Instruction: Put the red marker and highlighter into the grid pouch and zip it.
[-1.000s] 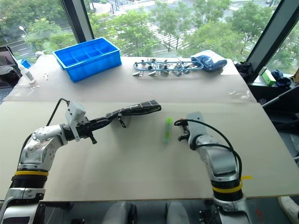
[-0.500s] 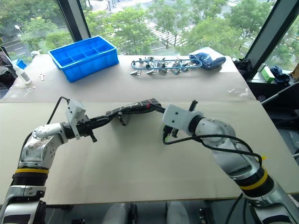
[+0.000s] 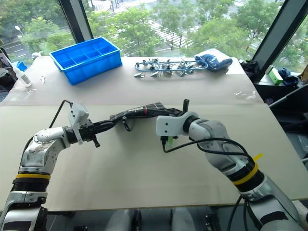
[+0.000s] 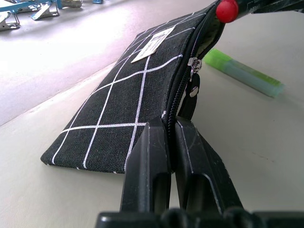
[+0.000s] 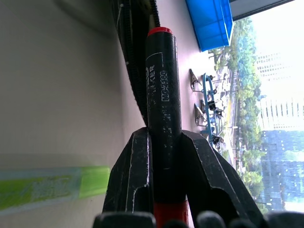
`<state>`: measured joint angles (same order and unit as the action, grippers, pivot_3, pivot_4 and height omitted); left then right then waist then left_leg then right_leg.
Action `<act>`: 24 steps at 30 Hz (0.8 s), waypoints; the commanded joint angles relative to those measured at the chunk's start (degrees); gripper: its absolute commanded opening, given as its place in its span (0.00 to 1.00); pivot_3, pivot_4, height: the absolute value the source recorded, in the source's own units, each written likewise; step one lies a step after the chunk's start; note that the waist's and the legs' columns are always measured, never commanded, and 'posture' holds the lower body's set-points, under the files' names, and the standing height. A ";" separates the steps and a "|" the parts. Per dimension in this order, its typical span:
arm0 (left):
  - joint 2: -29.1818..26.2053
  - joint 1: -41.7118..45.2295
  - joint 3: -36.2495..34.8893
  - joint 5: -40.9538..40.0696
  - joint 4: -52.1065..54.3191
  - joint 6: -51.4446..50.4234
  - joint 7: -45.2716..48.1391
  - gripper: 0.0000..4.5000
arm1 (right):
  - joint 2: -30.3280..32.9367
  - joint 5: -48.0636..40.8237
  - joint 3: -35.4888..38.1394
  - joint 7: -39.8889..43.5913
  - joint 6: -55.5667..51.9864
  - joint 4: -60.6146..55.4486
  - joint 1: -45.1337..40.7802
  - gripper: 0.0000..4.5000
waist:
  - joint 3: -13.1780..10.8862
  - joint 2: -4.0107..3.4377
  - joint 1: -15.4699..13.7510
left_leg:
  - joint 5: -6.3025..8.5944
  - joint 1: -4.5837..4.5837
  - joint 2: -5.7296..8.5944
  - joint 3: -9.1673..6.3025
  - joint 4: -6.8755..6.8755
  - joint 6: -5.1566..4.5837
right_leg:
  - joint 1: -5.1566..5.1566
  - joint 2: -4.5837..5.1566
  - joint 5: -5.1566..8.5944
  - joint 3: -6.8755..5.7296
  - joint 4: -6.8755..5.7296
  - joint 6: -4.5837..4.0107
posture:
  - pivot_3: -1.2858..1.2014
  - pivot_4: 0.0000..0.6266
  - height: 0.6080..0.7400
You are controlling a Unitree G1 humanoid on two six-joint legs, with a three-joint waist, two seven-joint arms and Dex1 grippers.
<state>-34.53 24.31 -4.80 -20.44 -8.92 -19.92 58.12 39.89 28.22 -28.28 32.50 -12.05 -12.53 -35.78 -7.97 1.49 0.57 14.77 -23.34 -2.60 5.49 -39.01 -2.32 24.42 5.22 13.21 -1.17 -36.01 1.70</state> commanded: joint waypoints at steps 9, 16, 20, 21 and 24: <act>-0.15 0.83 -0.42 -2.15 4.92 -2.52 -0.18 0.00 | -1.67 3.95 3.55 -0.10 7.85 4.30 -0.44 0.11 | 0.00 0.00 0.13 | -0.02 0.02 -0.02 0.10 0.00 0.03 | 0.01 -0.02 0.00 0.03 -0.02 0.00 | 0.52 0.24 1.00; -0.77 0.03 -0.25 -1.94 4.88 -2.55 -0.23 0.00 | -3.42 -7.21 13.52 2.90 6.60 -1.44 1.15 0.11 | 0.00 0.00 0.07 | -0.03 0.02 -0.02 0.08 0.00 0.05 | 0.00 -0.02 0.00 0.02 -0.03 0.00 | 0.52 0.24 1.00; -0.90 -0.06 -0.30 -2.03 4.85 -2.57 -0.31 0.00 | -1.85 -9.04 14.99 6.75 5.15 -6.03 4.60 0.11 | 0.00 0.00 0.06 | -0.02 0.03 -0.03 0.04 0.00 0.03 | -0.03 -0.02 0.00 0.02 -0.02 0.00 | 0.52 0.24 1.00; -0.90 -0.04 -0.29 -2.02 4.81 -2.57 -0.34 0.00 | -1.54 -8.79 14.95 7.17 5.19 -6.61 5.29 0.11 | 0.00 0.00 0.05 | -0.02 0.03 -0.02 0.04 0.00 0.03 | -0.03 -0.01 0.00 0.02 -0.03 0.00 | 0.52 0.24 1.00; -0.88 0.06 -0.29 -2.01 4.69 -2.53 -0.43 0.00 | -0.75 -9.17 14.66 9.20 4.62 -9.31 8.14 0.11 | 0.00 0.00 0.05 | -0.01 0.04 -0.01 0.04 -0.03 0.03 | -0.04 -0.01 0.00 0.03 -0.04 0.00 | 0.52 0.24 1.00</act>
<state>-34.63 24.07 -4.04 -21.63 -5.79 -22.61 57.75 38.42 19.88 -14.98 40.59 -6.93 -18.07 -28.22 -7.97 1.49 0.62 14.76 -23.29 -2.61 5.53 -39.04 -2.30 24.38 5.20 13.21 -1.14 -36.05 1.70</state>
